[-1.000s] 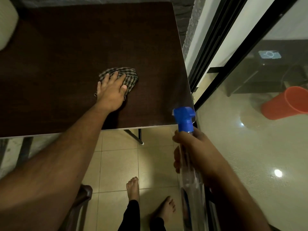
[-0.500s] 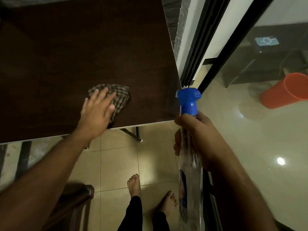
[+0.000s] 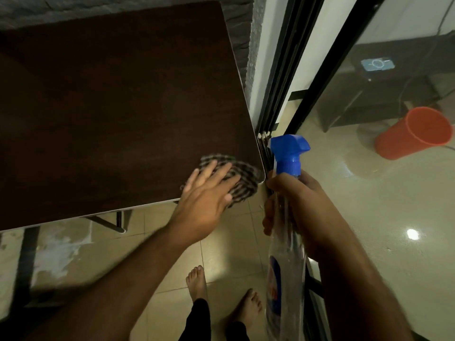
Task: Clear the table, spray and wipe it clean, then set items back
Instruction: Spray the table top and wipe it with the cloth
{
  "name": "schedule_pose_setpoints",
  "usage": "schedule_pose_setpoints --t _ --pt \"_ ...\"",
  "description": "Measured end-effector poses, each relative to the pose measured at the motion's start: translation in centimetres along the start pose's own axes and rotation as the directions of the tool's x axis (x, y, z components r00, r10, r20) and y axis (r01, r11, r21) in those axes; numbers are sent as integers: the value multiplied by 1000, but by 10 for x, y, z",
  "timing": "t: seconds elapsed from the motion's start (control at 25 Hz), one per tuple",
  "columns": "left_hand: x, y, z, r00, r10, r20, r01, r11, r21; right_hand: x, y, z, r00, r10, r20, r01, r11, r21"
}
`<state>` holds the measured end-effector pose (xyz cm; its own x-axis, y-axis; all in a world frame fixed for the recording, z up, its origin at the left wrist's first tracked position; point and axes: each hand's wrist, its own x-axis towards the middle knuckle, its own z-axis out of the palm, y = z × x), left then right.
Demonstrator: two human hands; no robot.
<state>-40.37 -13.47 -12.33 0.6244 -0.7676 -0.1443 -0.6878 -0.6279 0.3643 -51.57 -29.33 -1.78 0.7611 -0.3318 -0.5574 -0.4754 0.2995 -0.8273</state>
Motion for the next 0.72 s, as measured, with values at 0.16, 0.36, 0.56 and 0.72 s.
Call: schedule_pose_setpoints --t 0.16,0.36,0.56,0.72 --pt "11 -14 -14 999 1 37 0 1000 -20 4 1 -9 1000 13 -21 -12 999 39" --pt "152 19 -12 997 -68 -41 71 996 63 9 0 -11 999 13 -51 -10 999 41" --pt "195 35 -18 1000 -24 13 21 980 198 9 -5 -15 998 -2 -67 5 999 48" --pt "107 58 3 991 136 8 -136 976 168 3 -12 -13 996 -38 -75 43 997 61"
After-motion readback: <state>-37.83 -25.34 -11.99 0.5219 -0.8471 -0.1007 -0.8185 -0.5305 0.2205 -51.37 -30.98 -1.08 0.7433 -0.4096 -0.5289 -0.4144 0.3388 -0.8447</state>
